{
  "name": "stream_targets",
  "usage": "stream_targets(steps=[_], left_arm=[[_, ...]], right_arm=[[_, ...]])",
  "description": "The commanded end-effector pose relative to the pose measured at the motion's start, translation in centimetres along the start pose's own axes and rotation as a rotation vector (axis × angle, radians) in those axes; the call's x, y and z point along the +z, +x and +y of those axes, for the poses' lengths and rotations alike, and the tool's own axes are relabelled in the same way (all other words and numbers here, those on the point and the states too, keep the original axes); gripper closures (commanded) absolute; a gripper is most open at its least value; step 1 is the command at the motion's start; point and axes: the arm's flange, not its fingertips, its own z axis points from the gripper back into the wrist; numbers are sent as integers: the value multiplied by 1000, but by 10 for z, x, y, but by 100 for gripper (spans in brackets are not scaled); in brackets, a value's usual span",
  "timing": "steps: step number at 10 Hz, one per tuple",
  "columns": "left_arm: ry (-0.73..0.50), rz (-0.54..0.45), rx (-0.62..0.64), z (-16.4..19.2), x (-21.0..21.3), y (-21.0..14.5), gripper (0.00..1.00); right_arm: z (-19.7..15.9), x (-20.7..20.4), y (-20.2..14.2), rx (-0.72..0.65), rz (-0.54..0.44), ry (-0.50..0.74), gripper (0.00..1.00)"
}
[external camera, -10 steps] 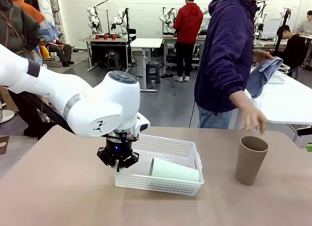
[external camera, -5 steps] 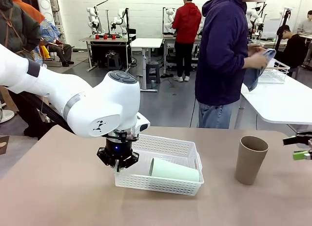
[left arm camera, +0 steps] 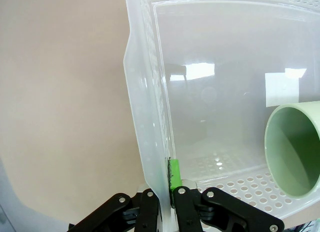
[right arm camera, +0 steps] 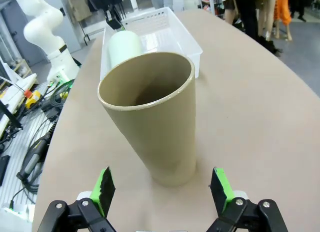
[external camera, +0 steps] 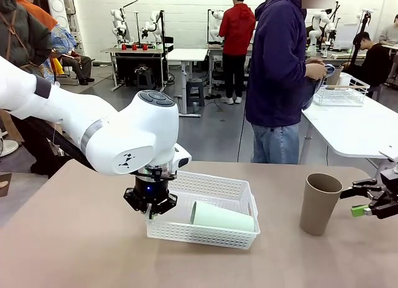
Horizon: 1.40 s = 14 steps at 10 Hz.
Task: Clean and organize the cups into the basket.
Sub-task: Pick up the Reusable plastic cup from the right side of the table and stack it inside the Organizing basket in the center of the table.
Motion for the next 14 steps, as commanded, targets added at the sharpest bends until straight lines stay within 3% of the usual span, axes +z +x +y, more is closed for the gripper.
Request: stream_targets(steps=[1,4,11,14], left_arm=[[12,-1,-4,-2,-2,-2,100],[12,-1,-4,-2,-2,-2,100],[12,-1,-4,-2,-2,-2,100],[12,-1,-4,-2,-2,-2,100]], right_arm=[[-3,-3,0,63,-13,-1,0],[-2,-3,-7,180,-5,-55,0],[-2,3,-3,149,15,-18,0],[-18,-21,-7,170,19,-19,0]])
